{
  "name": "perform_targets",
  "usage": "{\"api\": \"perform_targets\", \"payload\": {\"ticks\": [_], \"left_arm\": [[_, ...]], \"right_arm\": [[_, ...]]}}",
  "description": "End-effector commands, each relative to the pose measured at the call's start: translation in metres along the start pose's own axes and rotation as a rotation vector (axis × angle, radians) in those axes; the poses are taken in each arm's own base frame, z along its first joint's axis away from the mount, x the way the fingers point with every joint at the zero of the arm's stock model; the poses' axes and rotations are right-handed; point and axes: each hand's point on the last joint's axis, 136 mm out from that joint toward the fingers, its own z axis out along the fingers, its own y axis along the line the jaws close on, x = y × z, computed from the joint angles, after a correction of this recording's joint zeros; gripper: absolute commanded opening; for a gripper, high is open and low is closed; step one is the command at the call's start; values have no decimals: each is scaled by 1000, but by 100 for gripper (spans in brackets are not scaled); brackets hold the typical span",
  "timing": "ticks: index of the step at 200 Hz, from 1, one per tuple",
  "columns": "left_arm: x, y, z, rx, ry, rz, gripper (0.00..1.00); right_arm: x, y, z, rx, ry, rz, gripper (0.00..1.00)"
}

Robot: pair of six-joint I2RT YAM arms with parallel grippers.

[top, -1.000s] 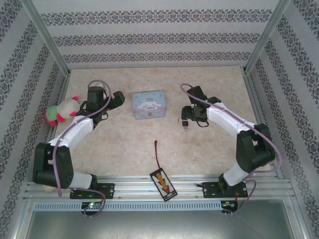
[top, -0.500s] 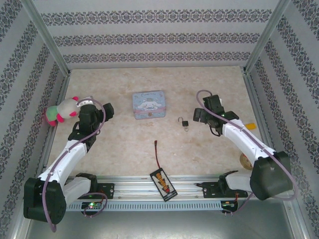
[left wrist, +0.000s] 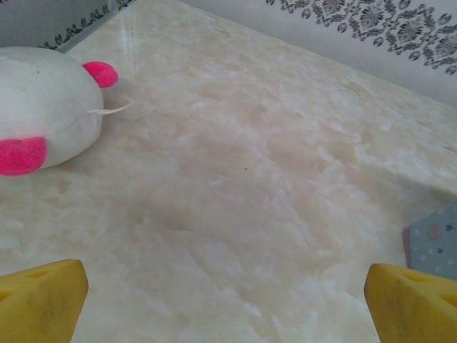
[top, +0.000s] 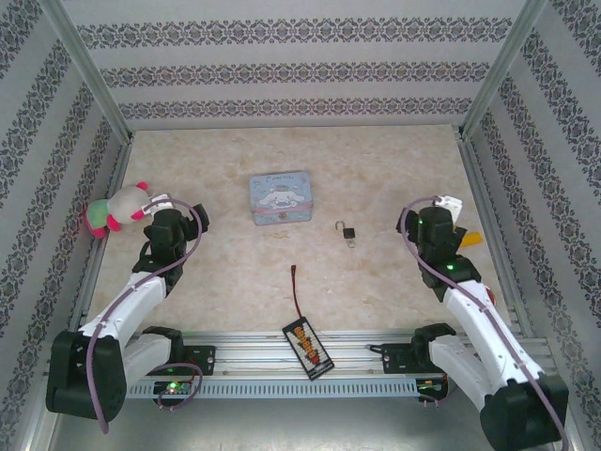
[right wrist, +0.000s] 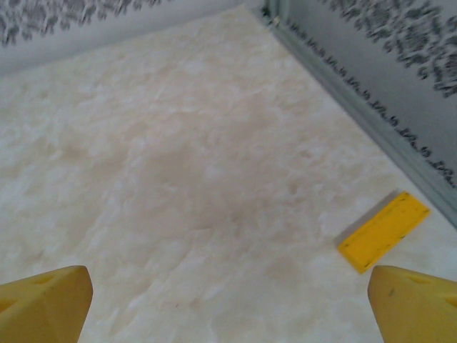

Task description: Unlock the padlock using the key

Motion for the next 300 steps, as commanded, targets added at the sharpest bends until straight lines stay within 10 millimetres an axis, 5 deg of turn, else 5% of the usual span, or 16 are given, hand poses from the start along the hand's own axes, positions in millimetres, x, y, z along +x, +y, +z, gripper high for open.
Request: {"api": "perform_targets", "payload": {"ticks": [1, 39, 76, 154, 300], "left_arm": [[-12, 9, 5, -32, -73, 28, 99], [-19, 9, 7, -24, -130, 67, 99], [-19, 18, 14, -76, -159, 171, 99], [-5, -1, 53, 17, -167, 269, 99], [34, -37, 71, 344, -84, 333, 99]], "right_arm": [[-14, -12, -4, 21, -98, 38, 98], [-10, -38, -4, 107, -217, 146, 98], [-3, -28, 9, 46, -289, 66, 98], [-2, -1, 50, -4, -289, -106, 98], [9, 11, 57, -104, -313, -149, 98]]}}
